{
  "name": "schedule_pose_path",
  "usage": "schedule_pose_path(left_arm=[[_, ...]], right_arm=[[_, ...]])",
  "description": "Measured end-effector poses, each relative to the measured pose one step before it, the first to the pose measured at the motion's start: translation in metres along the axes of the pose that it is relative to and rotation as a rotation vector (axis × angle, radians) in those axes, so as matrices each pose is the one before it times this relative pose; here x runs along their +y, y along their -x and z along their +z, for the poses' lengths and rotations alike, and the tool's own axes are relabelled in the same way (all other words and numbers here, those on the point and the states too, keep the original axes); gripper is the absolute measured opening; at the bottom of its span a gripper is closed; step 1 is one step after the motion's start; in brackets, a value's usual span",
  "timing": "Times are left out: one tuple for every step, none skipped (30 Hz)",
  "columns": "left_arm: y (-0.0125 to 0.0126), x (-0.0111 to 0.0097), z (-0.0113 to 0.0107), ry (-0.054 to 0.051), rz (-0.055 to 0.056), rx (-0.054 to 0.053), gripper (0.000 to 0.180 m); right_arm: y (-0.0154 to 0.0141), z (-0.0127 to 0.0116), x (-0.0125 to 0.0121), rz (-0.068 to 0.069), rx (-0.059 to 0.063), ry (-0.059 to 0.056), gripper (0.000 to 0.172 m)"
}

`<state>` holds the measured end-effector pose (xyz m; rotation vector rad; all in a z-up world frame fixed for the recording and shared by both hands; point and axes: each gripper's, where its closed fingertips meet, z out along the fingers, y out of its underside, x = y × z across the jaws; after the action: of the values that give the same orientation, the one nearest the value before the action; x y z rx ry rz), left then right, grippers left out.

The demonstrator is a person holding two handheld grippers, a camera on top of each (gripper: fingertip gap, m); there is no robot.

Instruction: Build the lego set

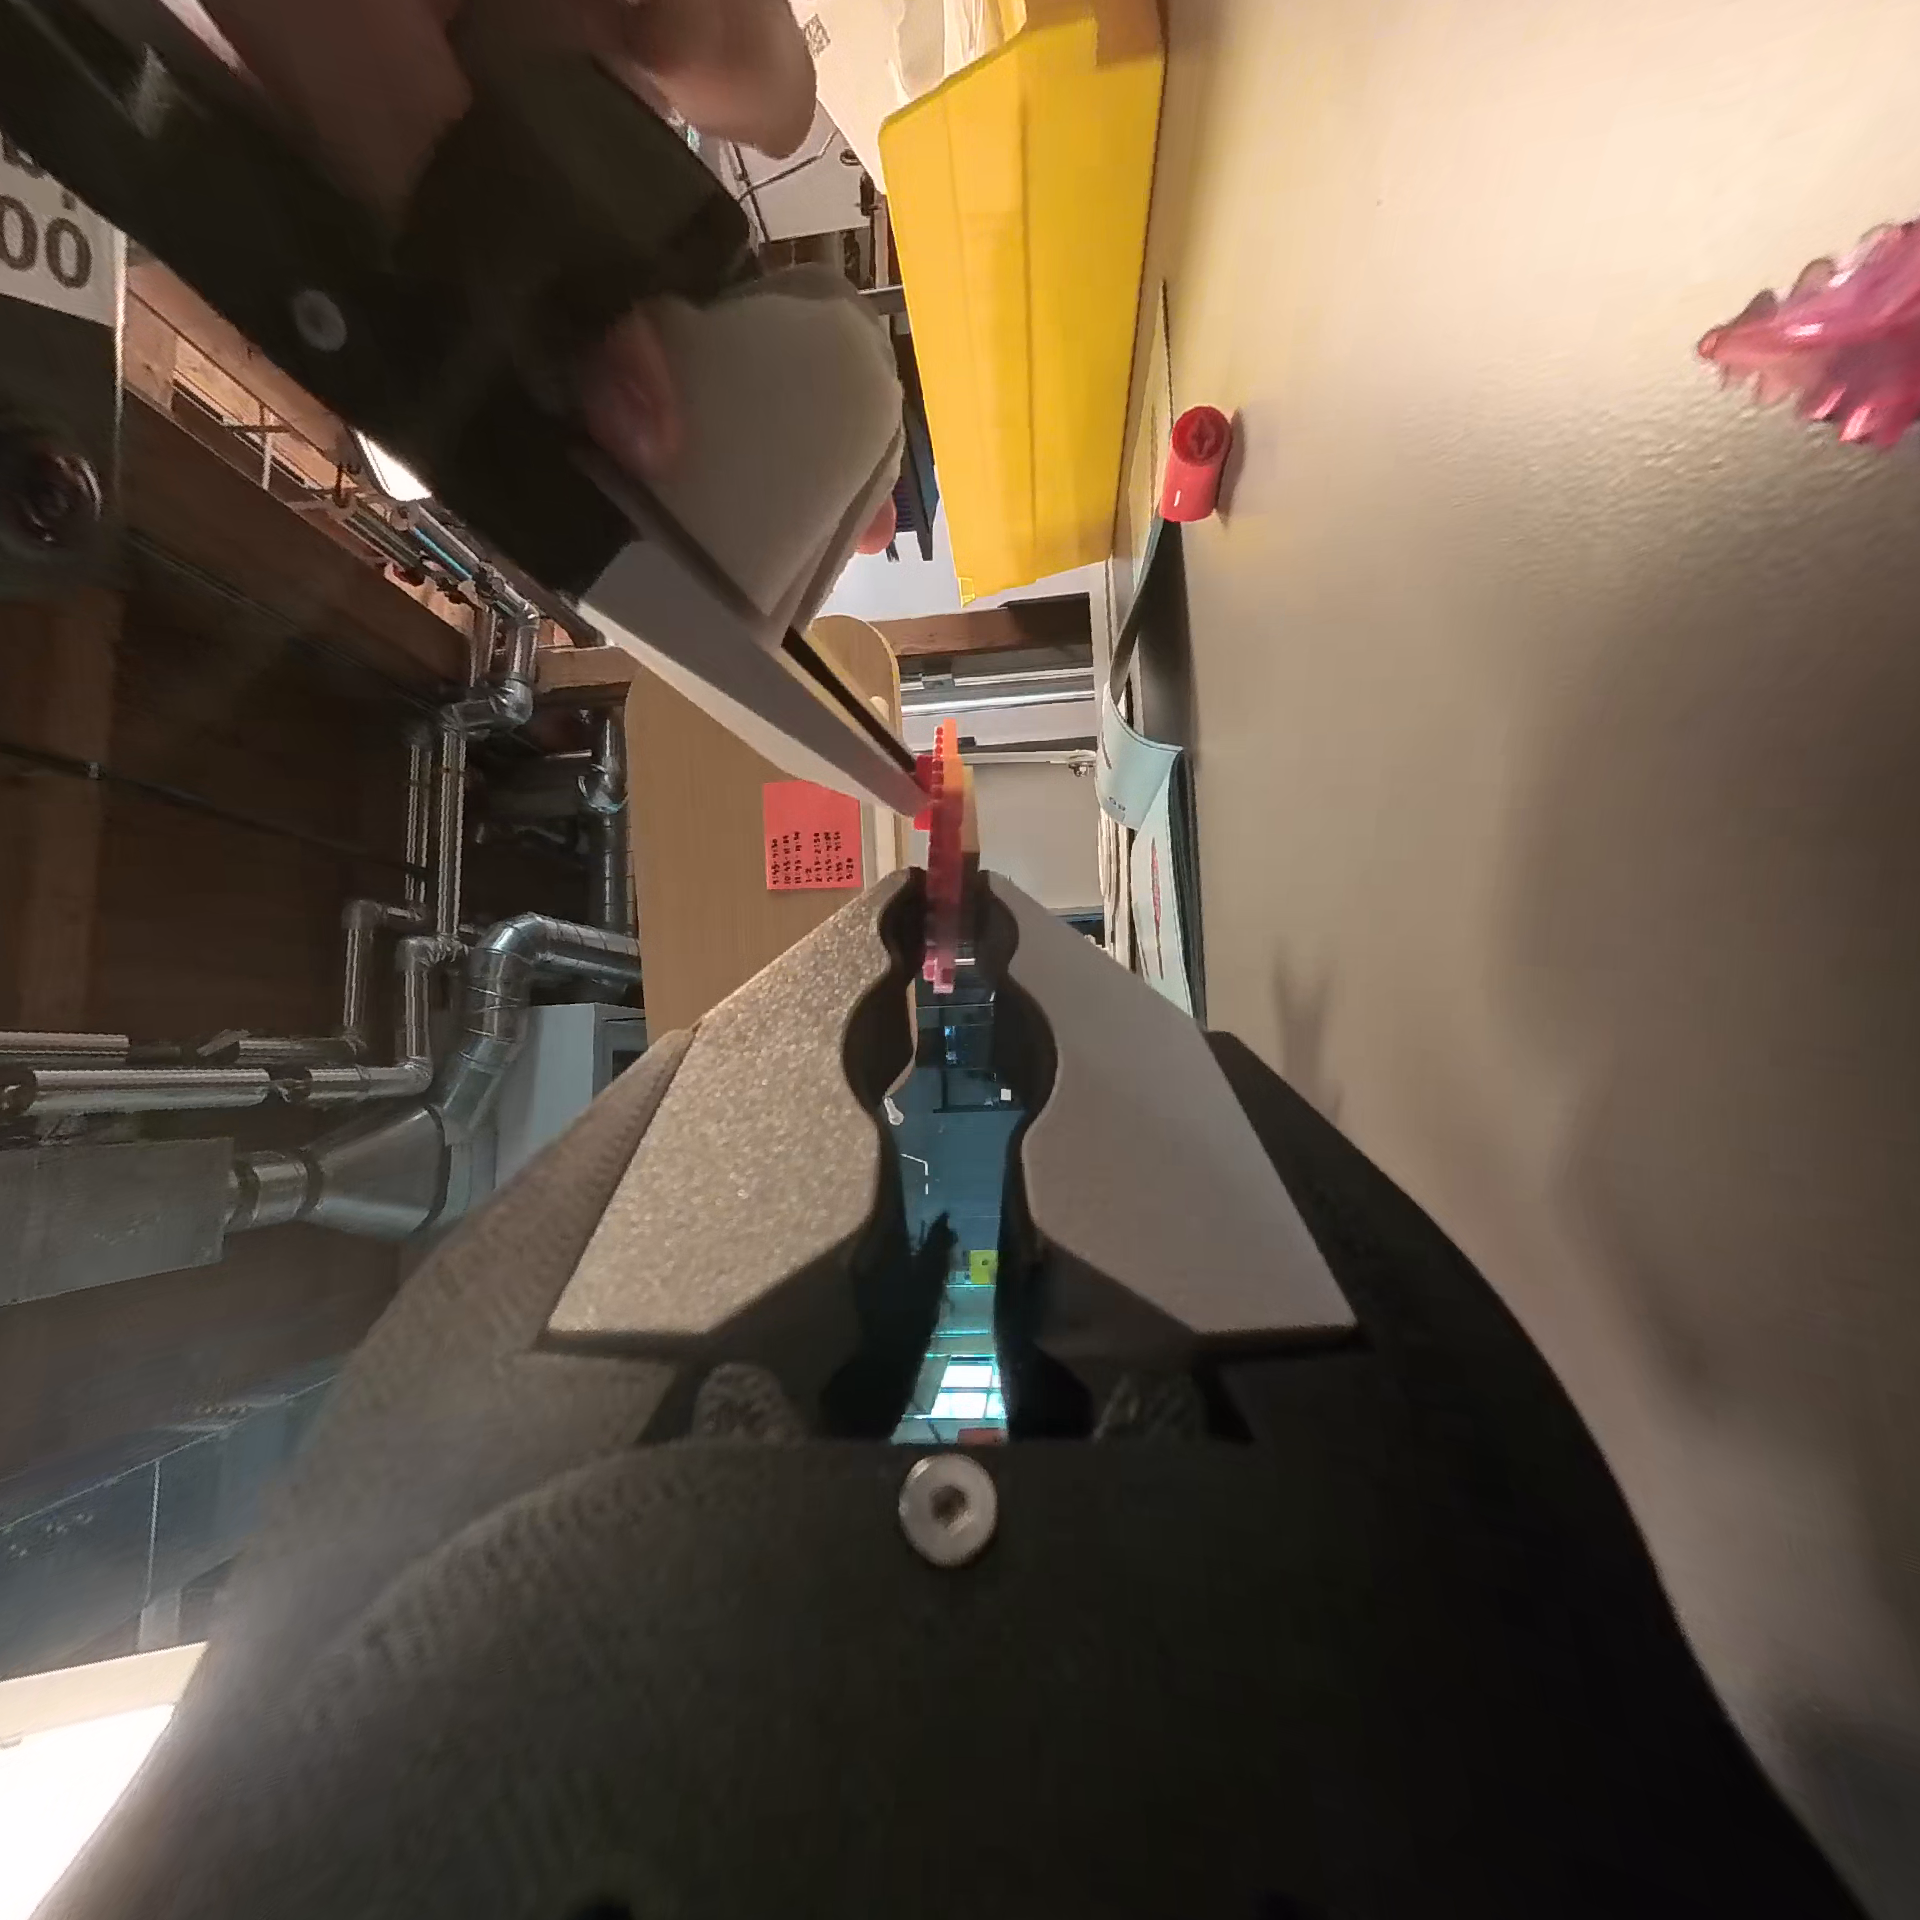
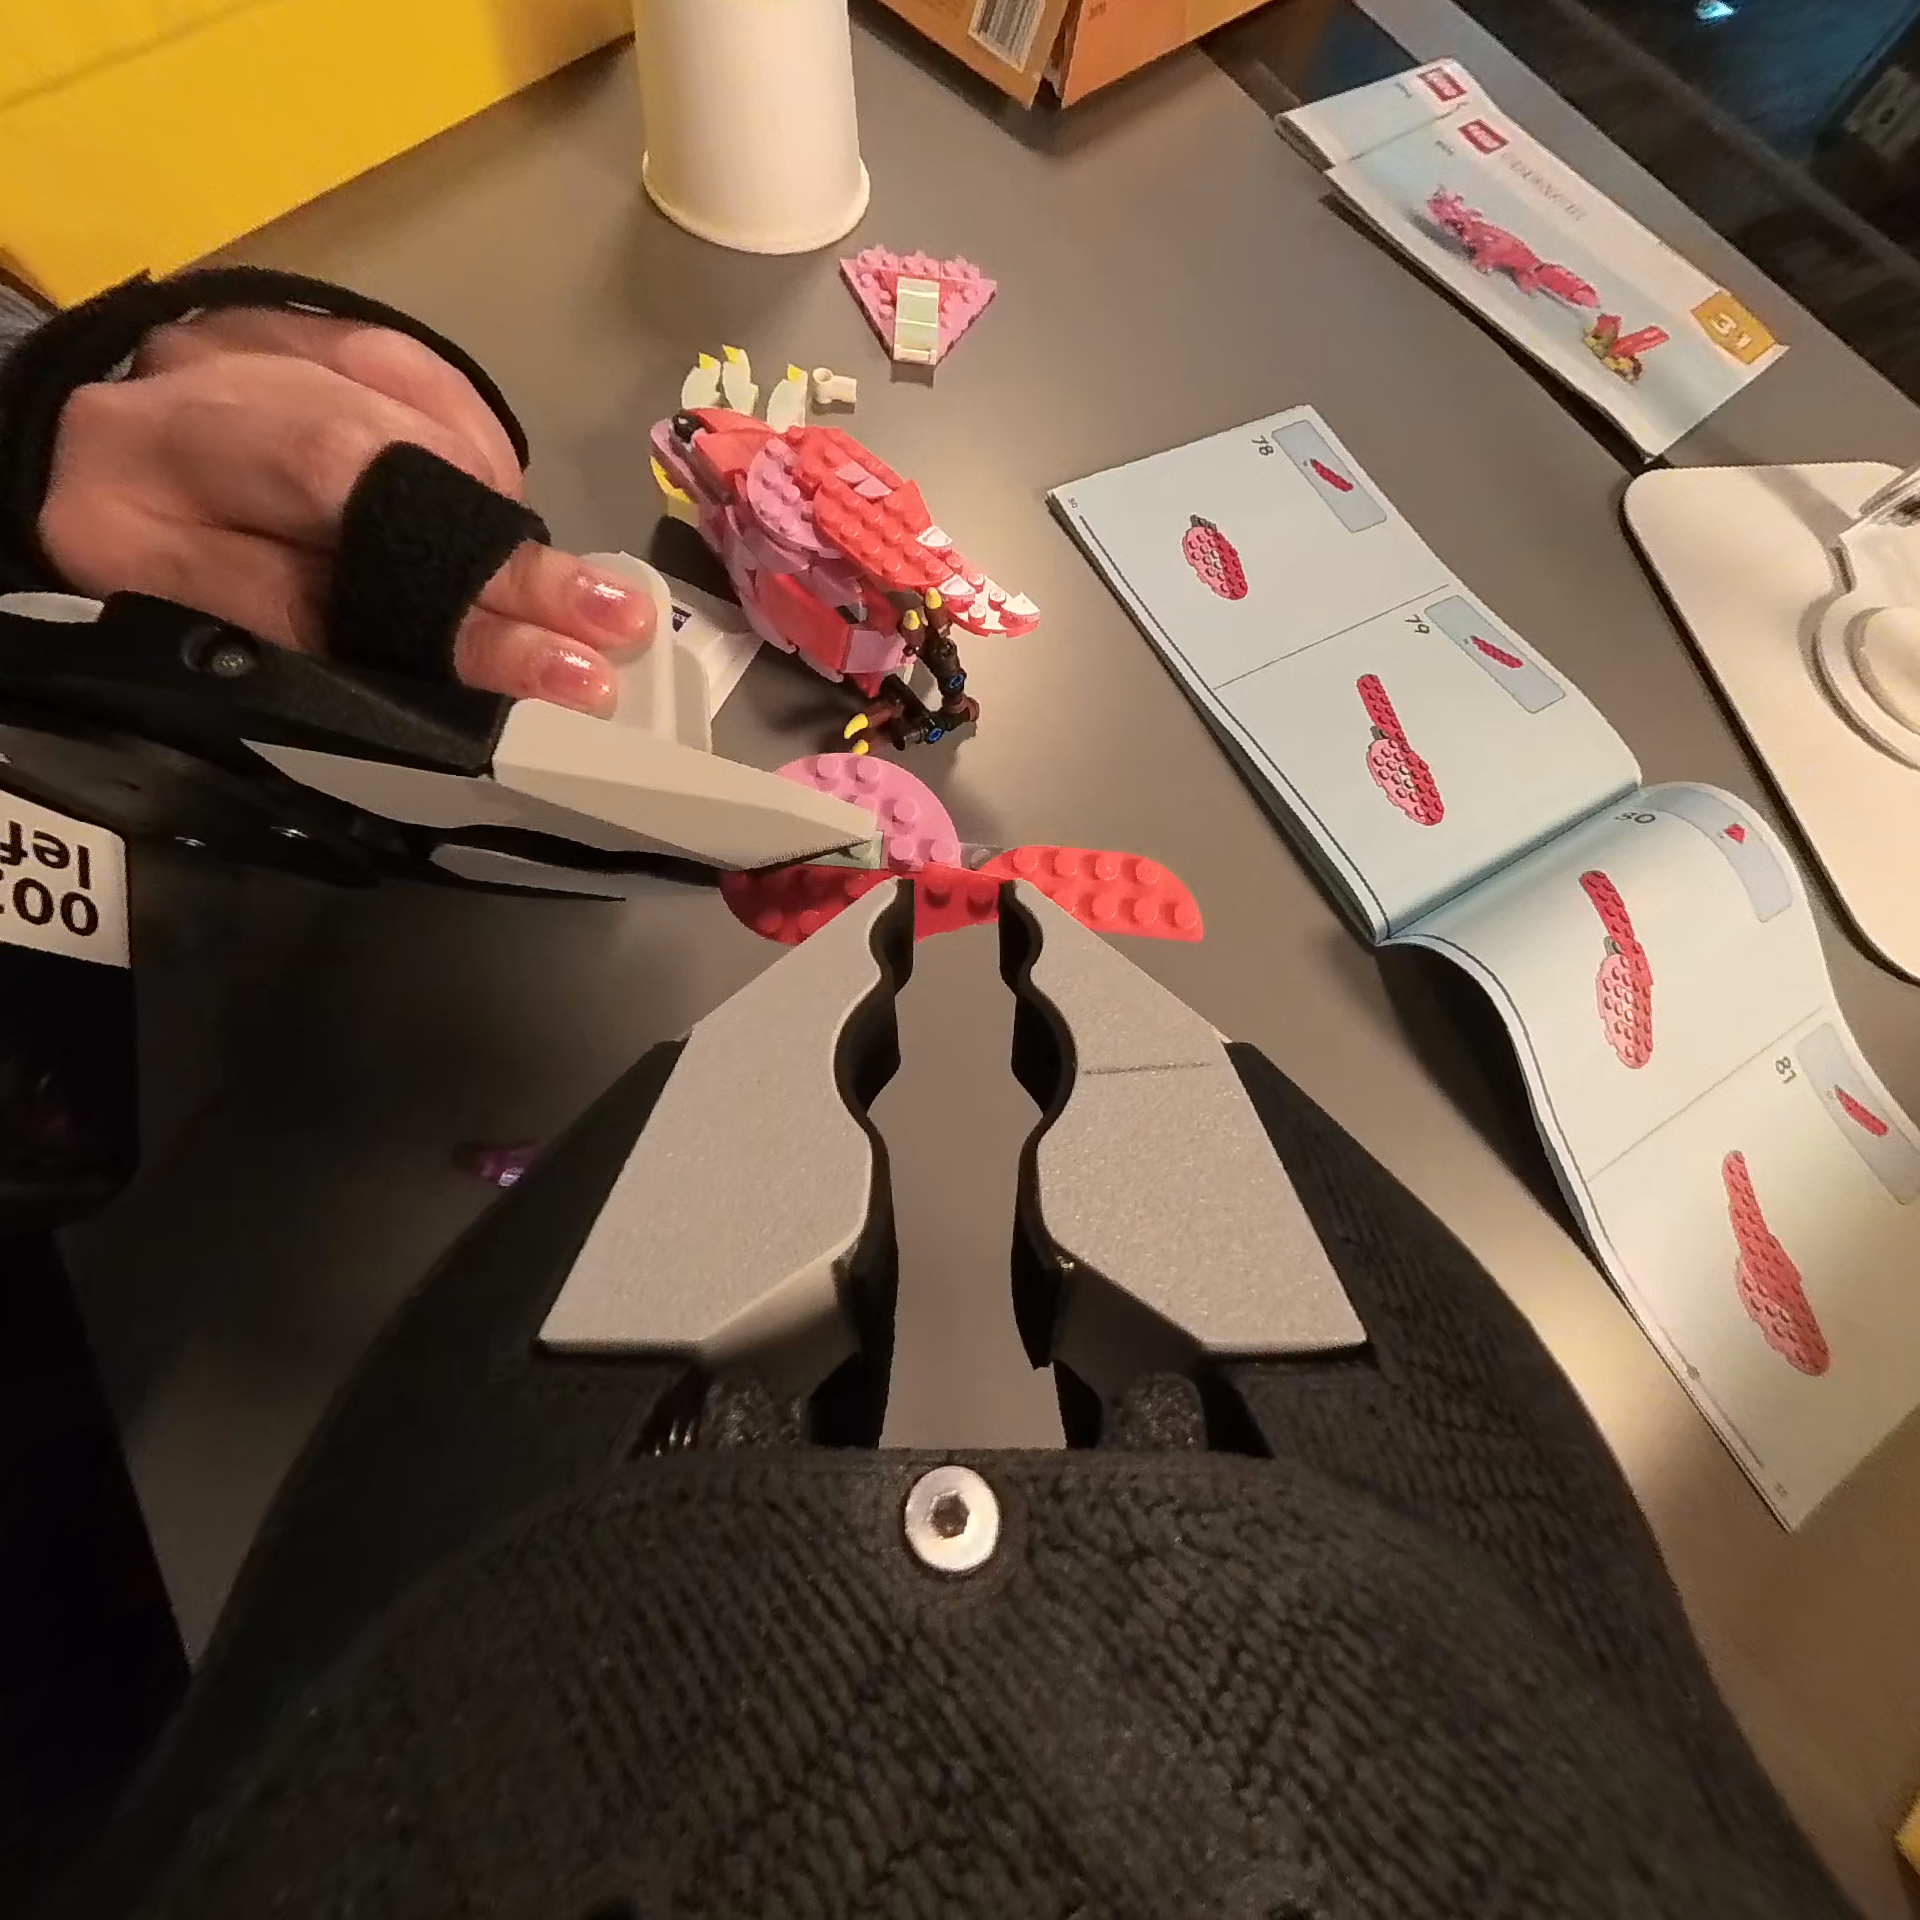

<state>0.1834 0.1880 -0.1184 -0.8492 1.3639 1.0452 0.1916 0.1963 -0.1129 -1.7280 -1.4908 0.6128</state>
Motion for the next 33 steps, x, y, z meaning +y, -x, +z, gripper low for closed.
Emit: schedule_pose_path(left_arm=[[0.00009, 0.00004, -0.00014, 0.0, 0.0013, -0.0014, 0.007], [0.00017, -0.00019, -0.00004, -0.0004, 0.0013, -0.0011, 0.006], [0.00003, -0.00032, -0.00017, -0.0009, -0.0012, 0.0001, 0.006], [-0.00004, -0.00023, -0.00011, -0.0006, -0.0021, 0.0002, 0.007], [0.00011, -0.00011, -0.00003, -0.0007, -0.0019, -0.0003, 0.007], [0.00006, 0.00004, -0.0001, -0.0003, -0.0016, 0.0002, 0.007], [-0.00001, 0.0001, -0.00003, 0.0006, -0.0019, 0.0005, 0.006], [-0.00001, 0.00004, 0.00001, 0.0001, -0.0025, 0.001, 0.006], [-0.00004, -0.00006, -0.00006, -0.0003, -0.0019, 0.0008, 0.007], [0.00004, 0.00006, -0.00002, 0.001, -0.0015, 0.0004, 0.007], [-0.00012, -0.00003, -0.00008, 0.0005, -0.003, 0.0016, 0.007], [-0.00029, -0.00041, -0.0002, -0.001, -0.0068, 0.004, 0.007], [-0.00029, -0.00011, -0.0001, 0.0005, -0.0097, 0.0045, 0.006], [-0.00034, -0.00017, -0.00009, 0.0008, -0.0107, 0.0051, 0.006], [0.00012, -0.00004, -0.00003, 0.0002, -0.008, 0.0023, 0.007], [0.00014, -0.00014, -0.00012, -0.0001, -0.0057, 0.0012, 0.007], [0.00005, 0.00008, -0.00012, 0.0006, -0.0047, 0.0016, 0.007], [-0.00004, 0.00006, -0.00001, 0.0004, -0.0019, 0.0015, 0.007], [-0.00011, -0.00017, -0.00005, -0.0003, 0.0016, 0.0002, 0.007], [-0.00021, -0.00029, -0.00012, -0.0002, 0.0019, 0.0004, 0.006], [-0.00025, -0.00026, -0.00011, -0.0006, -0.0001, 0.0011, 0.006], [-0.00009, -0.0004, -0.00015, -0.0014, -0.0009, 0.0003, 0.006], [0.00009, -0.0003, -0.00016, -0.0021, -0.0016, 0.0001, 0.007], [0.0001, -0.00022, -0.00007, -0.0025, -0.0032, -0.0002, 0.006], [0.00021, 0.00008, 0.00001, -0.0009, -0.0033, -0.0003, 0.006], [0.00027, 0.00025, -0.00009, 0.0004, -0.0023, -0.001, 0.006], [0.00028, 0.00015, 0.00005, 0.0008, -0.0015, -0.0007, 0.007], [0.00007, 0.0002, 0.00004, 0.0004, -0.0026, 0.0003, 0.007], [-0.00012, 0.00018, -0.00005, -0.0001, -0.0028, 0.0016, 0.006], [-0.00019, 0.00021, 0.00013, 0.0003, -0.0011, 0.0015, 0.006], [0.00016, 0.00036, 0.00015, 0.0018, 0.0005, -0.001, 0.007], [0.00011, 0.00013, -0.00003, -0.0004, -0.001, 0.0001, 0.007], [0.00009, 0.0003, 0.0, 0.0005, -0.0031, 0.0006, 0.007]], right_arm=[[0.00026, 0.00003, -0.0002, -0.0027, 0.0006, 0.0003, 0.014], [0.00036, -0.00006, -0.00016, -0.0034, 0.0001, 0.0001, 0.014], [0.00044, -0.00015, -0.00002, -0.004, -0.0001, 0.0012, 0.014], [0.0002, -0.0002, 0.00003, -0.0033, 0.0012, 0.0011, 0.014], [0.00017, -0.00003, -0.00017, -0.0025, 0.0012, 0.0001, 0.014], [0.00002, -0.00005, -0.00014, -0.0018, 0.0011, 0.0, 0.014], [0.00007, 0.00005, -0.00007, -0.0019, 0.0009, 0.0004, 0.014], [0.00002, 0.00002, -0.0001, -0.0024, 0.001, 0.0011, 0.014], [0.00012, 0.00019, -0.00011, -0.003, 0.0011, 0.0014, 0.014], [0.0002, 0.00018, -0.0003, -0.0041, 0.0014, 0.001, 0.014], [0.0001, 0.0003, -0.00046, -0.0065, 0.0025, 0.0008, 0.014], [-0.00017, 0.00027, -0.00031, -0.01, 0.0056, 0.0004, 0.014], [-0.00034, 0.00037, -0.00021, -0.0104, 0.0075, 0.0001, 0.014], [-0.00002, 0.00009, -0.00009, -0.0058, 0.0049, 0.0012, 0.014], [0.00006, 0.00006, -0.00013, -0.0016, 0.0027, 0.0005, 0.014], [0.00002, -0.00016, -0.00028, 0.0006, 0.0011, -0.0013, 0.014], [0.00026, -0.00018, -0.00002, 0.0021, -0.0013, -0.0005, 0.015], [0.00023, -0.00002, 0.00013, 0.0026, -0.0025, 0.0004, 0.015], [0.00035, 0.0001, 0.00016, 0.0025, -0.0032, 0.0006, 0.015], [0.00045, 0.0, 0.00031, 0.002, -0.0035, 0.0016, 0.015], [0.00024, 0.00001, 0.00037, 0.0008, -0.0024, 0.0025, 0.015], [0.00048, 0.00001, 0.0001, 0.0001, -0.0024, 0.0016, 0.015], [0.00048, 0.00004, -0.0001, 0.0011, -0.0027, 0.0007, 0.015], [0.00027, 0.00004, -0.00021, 0.0025, -0.0021, 0.0005, 0.015], [0.0001, 0.00007, -0.00021, 0.0029, -0.0013, 0.0005, 0.015], [-0.00011, -0.00011, -0.00018, 0.0026, -0.001, 0.0004, 0.015], [-0.00011, -0.00005, -0.00027, 0.0017, -0.0007, 0.0002, 0.015], [-0.00017, 0.00001, -0.0002, 0.0003, 0.0007, 0.0006, 0.015], [-0.00052, 0.00016, 0.00003, 0.0007, 0.0031, 0.0016, 0.016], [-0.00045, 0.00018, 0.00013, 0.0019, 0.0026, 0.0027, 0.017], [0.00006, 0.00032, 0.00021, 0.0014, -0.0004, 0.0022, 0.018], [0.00017, 0.00038, 0.00003, 0.0011, -0.0006, 0.0009, 0.019], [-0.00003, 0.00021, -0.00013, 0.0006, 0.0008, -0.0011, 0.019]])
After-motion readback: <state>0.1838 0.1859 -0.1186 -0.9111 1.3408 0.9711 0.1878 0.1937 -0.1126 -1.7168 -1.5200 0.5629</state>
